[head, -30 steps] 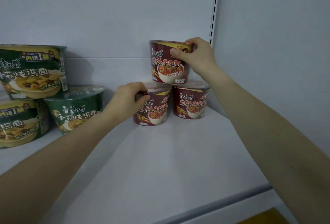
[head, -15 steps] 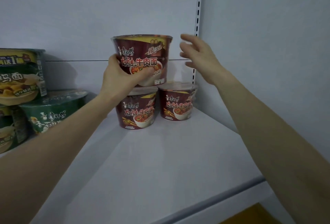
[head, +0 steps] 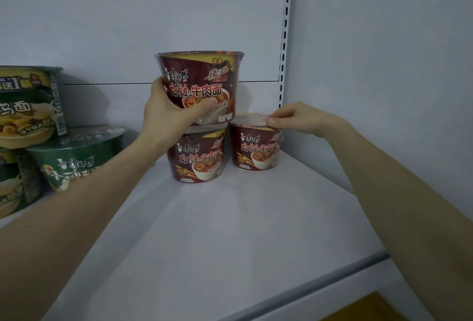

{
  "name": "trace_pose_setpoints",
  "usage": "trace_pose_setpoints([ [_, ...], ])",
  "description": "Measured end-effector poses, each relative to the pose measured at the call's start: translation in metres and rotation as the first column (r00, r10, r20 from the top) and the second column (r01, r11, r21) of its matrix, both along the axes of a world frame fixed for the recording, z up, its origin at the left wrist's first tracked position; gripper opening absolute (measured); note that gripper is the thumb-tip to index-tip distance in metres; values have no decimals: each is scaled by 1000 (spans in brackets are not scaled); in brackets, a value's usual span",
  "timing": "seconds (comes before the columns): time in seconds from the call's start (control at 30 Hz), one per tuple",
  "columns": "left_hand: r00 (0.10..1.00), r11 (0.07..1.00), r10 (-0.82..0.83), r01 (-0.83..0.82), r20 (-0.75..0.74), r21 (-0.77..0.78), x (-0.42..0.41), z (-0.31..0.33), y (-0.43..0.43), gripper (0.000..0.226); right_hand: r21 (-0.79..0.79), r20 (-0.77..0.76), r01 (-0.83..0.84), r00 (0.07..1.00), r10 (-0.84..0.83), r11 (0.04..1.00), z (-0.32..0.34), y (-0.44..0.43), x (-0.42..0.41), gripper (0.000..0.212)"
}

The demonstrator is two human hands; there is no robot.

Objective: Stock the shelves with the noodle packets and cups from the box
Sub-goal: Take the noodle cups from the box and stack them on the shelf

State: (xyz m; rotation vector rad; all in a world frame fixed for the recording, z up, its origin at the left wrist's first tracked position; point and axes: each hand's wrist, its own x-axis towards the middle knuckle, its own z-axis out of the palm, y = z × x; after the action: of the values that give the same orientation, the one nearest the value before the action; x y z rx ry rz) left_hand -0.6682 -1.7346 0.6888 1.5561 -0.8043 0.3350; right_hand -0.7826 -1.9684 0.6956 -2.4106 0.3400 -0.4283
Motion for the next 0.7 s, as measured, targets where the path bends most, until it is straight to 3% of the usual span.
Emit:
trace_pose_setpoints([
  [0.13,1000,1000,17,-17,0,-21,0,-1,0,76,-228,31,55,998,-49,972,5,13,12,34],
  [0.27,1000,1000,17,-17,4,-25,0,0,-1,78,-339,-5,-19,1000,18,940,-2,27,22,41],
  [0.4,1000,1000,18,-18,9,-21,1,1,-2,78,-316,4,-50,999,54,948,-1,21,13,29],
  [0.7,1000,999,27,-27,14,-42,5,1,-3,79,-225,-12,-81,997,81,971,0,14,8,28],
])
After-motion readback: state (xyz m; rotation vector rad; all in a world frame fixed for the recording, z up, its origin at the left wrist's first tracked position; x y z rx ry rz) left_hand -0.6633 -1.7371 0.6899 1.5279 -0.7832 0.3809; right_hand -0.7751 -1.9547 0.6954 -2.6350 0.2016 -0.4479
